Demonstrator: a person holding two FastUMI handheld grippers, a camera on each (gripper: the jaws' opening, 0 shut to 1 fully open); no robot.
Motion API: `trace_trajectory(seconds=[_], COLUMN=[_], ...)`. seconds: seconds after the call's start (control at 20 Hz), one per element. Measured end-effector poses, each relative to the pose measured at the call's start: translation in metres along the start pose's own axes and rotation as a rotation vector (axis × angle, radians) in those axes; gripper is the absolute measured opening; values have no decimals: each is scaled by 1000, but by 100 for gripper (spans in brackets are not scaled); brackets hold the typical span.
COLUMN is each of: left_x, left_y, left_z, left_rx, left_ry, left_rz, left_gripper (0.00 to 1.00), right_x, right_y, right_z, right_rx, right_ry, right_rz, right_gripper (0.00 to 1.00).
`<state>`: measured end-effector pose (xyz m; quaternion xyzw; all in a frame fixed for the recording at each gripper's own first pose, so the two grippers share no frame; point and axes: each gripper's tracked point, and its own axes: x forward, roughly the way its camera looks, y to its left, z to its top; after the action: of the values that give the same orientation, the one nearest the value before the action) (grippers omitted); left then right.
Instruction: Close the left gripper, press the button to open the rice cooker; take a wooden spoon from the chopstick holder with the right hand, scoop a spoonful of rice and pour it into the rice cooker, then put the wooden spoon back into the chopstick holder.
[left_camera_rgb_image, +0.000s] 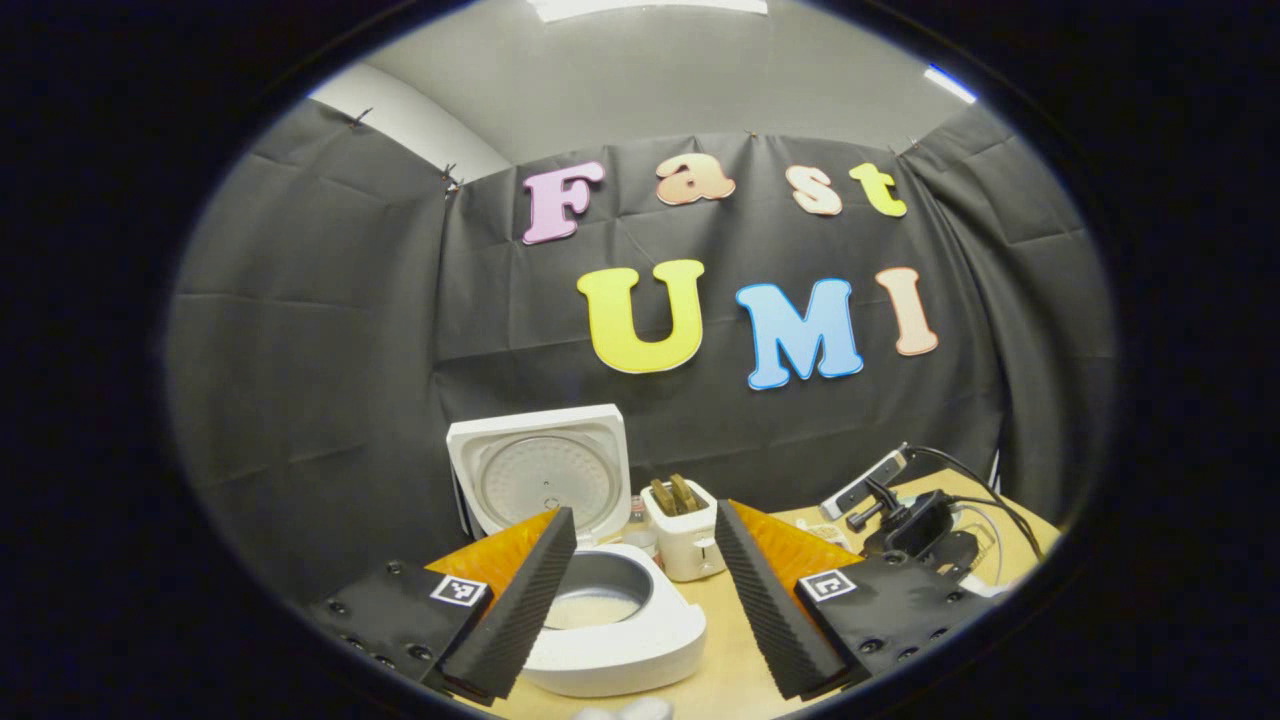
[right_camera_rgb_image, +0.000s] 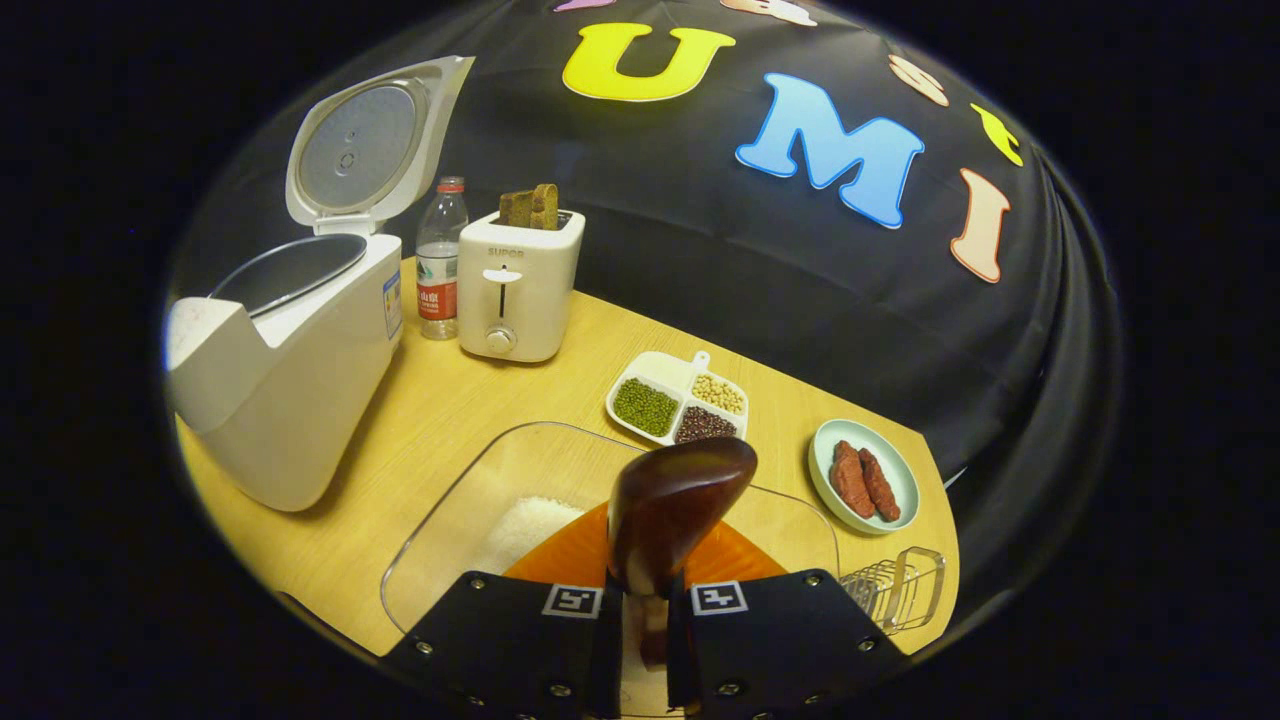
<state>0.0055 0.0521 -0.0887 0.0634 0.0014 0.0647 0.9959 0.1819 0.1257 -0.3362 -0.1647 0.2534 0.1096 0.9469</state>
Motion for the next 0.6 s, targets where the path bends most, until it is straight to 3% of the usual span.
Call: trace_trajectory(seconds=[0.35,0.4,0.55,0.6], left_x=[-2,-2,-2,-3], left_y=[7,7,7,6], left_z=[5,6,8,8], left_rx=[23,23,21,19], left_ry=[-2,-2,-2,-3], left_rz=[8,10,10,10], left_gripper=[99,95,99,95], right_x=[2,2,3,3], right_y=[27,29,36,37], right_z=[8,9,11,12], right_rx=[198,228,346,388], right_ry=[27,29,39,42], right_rz=[95,105,154,167], right_gripper=[18,18,18,18])
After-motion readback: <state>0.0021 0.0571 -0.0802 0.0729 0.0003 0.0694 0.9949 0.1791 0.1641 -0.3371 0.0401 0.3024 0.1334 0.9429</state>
